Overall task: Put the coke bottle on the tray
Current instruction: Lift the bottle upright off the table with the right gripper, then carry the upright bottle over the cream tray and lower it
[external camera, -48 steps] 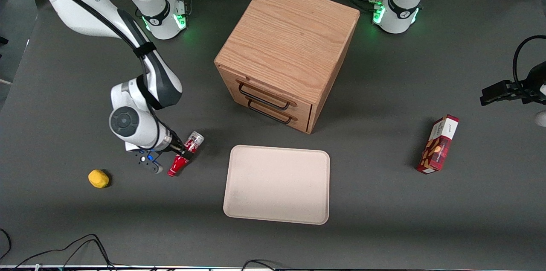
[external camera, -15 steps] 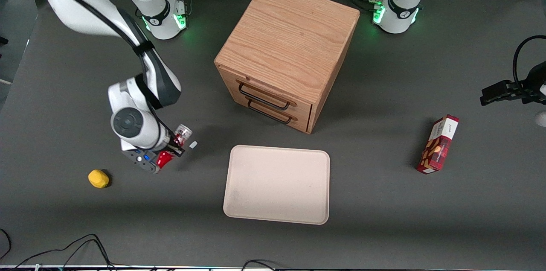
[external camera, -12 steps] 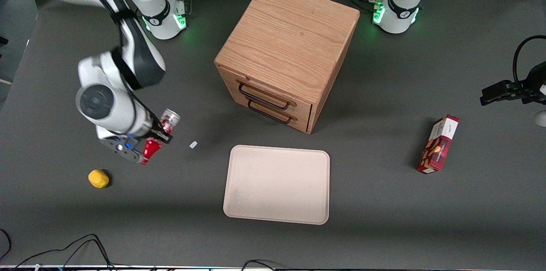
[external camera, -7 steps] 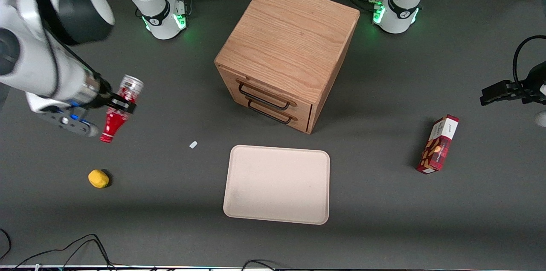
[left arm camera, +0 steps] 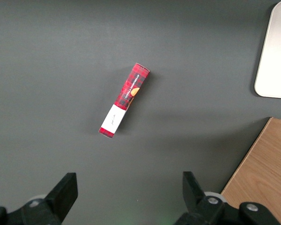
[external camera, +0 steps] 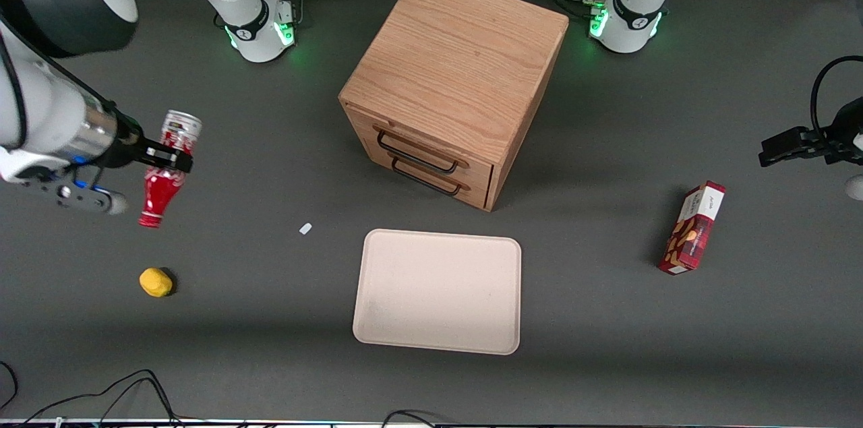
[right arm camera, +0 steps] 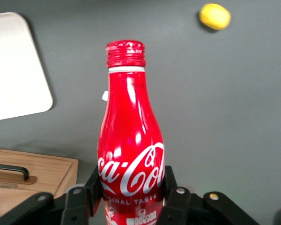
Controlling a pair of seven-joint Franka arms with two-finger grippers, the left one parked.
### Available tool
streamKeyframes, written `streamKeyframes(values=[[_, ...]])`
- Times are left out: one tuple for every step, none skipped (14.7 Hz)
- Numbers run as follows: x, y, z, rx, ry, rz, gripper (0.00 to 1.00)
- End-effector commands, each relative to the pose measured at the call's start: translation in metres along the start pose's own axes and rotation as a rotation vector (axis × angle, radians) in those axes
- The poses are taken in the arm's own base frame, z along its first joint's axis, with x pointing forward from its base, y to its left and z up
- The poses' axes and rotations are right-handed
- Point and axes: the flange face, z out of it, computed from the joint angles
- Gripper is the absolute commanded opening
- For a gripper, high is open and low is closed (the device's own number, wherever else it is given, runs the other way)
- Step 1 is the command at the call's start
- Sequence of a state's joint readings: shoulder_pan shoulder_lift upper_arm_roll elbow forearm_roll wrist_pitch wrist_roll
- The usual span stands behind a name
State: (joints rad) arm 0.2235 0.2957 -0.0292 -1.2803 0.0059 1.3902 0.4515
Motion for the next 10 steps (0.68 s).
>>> streamKeyframes(values=[[0.041, -0.067, 0.016, 0.04, -0.007, -0.079, 0.0], [0.054, -0.087, 0.036, 0.045, -0.009, -0.096, 0.0], [0.061, -0.105, 0.05, 0.051, 0.005, -0.115, 0.0], [0.073, -0.118, 0.06, 0.078, 0.057, -0.12, 0.0], [0.08, -0.144, 0.081, 0.102, 0.094, -0.14, 0.0], [0.089, -0.165, 0.109, 0.11, 0.111, -0.147, 0.0], [0.096, -0.188, 0.141, 0.12, 0.138, -0.162, 0.0], [0.096, -0.205, 0.161, 0.117, 0.146, -0.178, 0.0], [0.102, -0.212, 0.184, 0.117, 0.145, -0.181, 0.0], [0.107, -0.217, 0.2, 0.122, 0.156, -0.181, 0.0]])
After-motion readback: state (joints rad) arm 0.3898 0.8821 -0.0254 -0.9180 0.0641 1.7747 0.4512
